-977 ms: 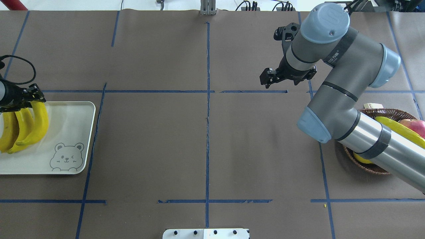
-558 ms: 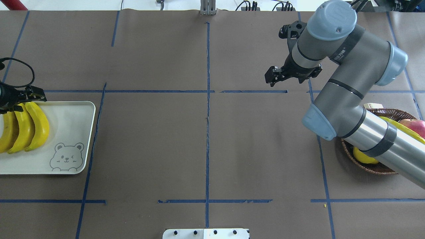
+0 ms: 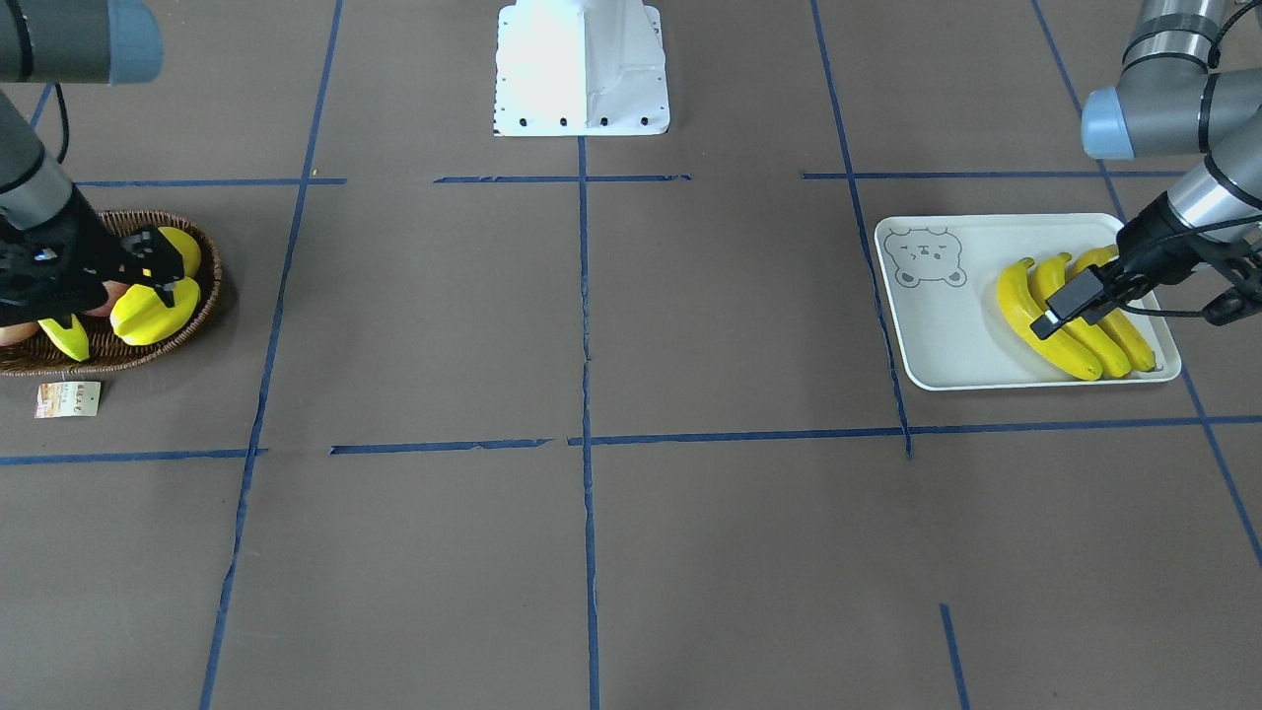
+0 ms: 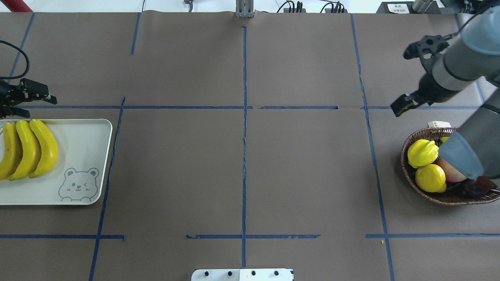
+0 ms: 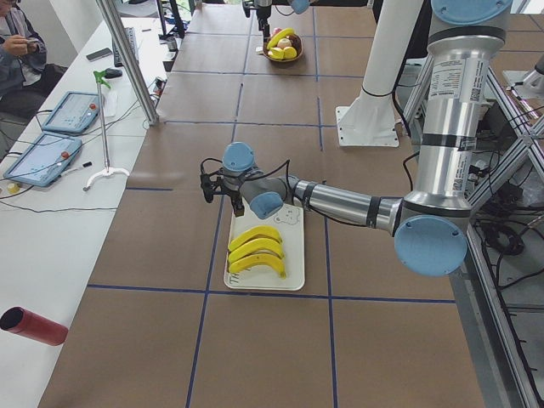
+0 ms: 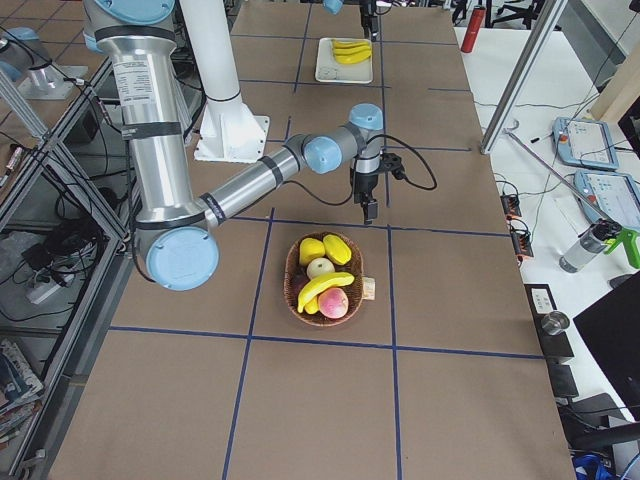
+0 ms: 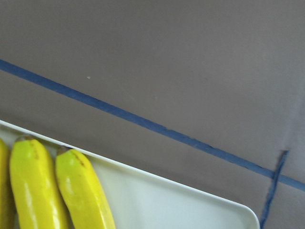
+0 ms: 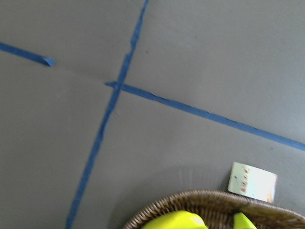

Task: Transfer all bananas from basket to plate

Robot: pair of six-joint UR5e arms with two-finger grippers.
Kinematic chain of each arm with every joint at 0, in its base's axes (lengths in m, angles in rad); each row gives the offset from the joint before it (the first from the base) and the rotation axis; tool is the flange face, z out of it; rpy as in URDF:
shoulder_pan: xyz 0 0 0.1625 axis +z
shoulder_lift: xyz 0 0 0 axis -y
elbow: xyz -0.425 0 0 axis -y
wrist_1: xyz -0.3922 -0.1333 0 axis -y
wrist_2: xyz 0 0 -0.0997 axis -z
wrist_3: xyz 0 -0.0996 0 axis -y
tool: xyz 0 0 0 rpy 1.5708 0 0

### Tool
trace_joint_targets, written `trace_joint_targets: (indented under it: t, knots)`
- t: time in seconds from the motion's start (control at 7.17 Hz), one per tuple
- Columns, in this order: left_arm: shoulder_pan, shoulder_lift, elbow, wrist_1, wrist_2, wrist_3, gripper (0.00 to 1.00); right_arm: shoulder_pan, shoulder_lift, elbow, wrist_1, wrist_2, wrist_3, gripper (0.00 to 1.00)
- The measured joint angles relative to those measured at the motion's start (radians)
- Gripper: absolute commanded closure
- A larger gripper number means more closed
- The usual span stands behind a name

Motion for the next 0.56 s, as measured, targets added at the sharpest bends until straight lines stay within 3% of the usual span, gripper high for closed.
trace_joint_targets:
  t: [0.28,0.56]
  knots:
    - [0.001,-0.012,-0.004,0.0,-0.002,-0.003,0.0,0.022,-0.214,0.032,0.18,0.0,-0.078,0.01]
    - [0.001,-0.015,-0.005,0.0,-0.004,-0.004,0.0,0.025,-0.311,0.023,0.251,-0.01,-0.244,0.02]
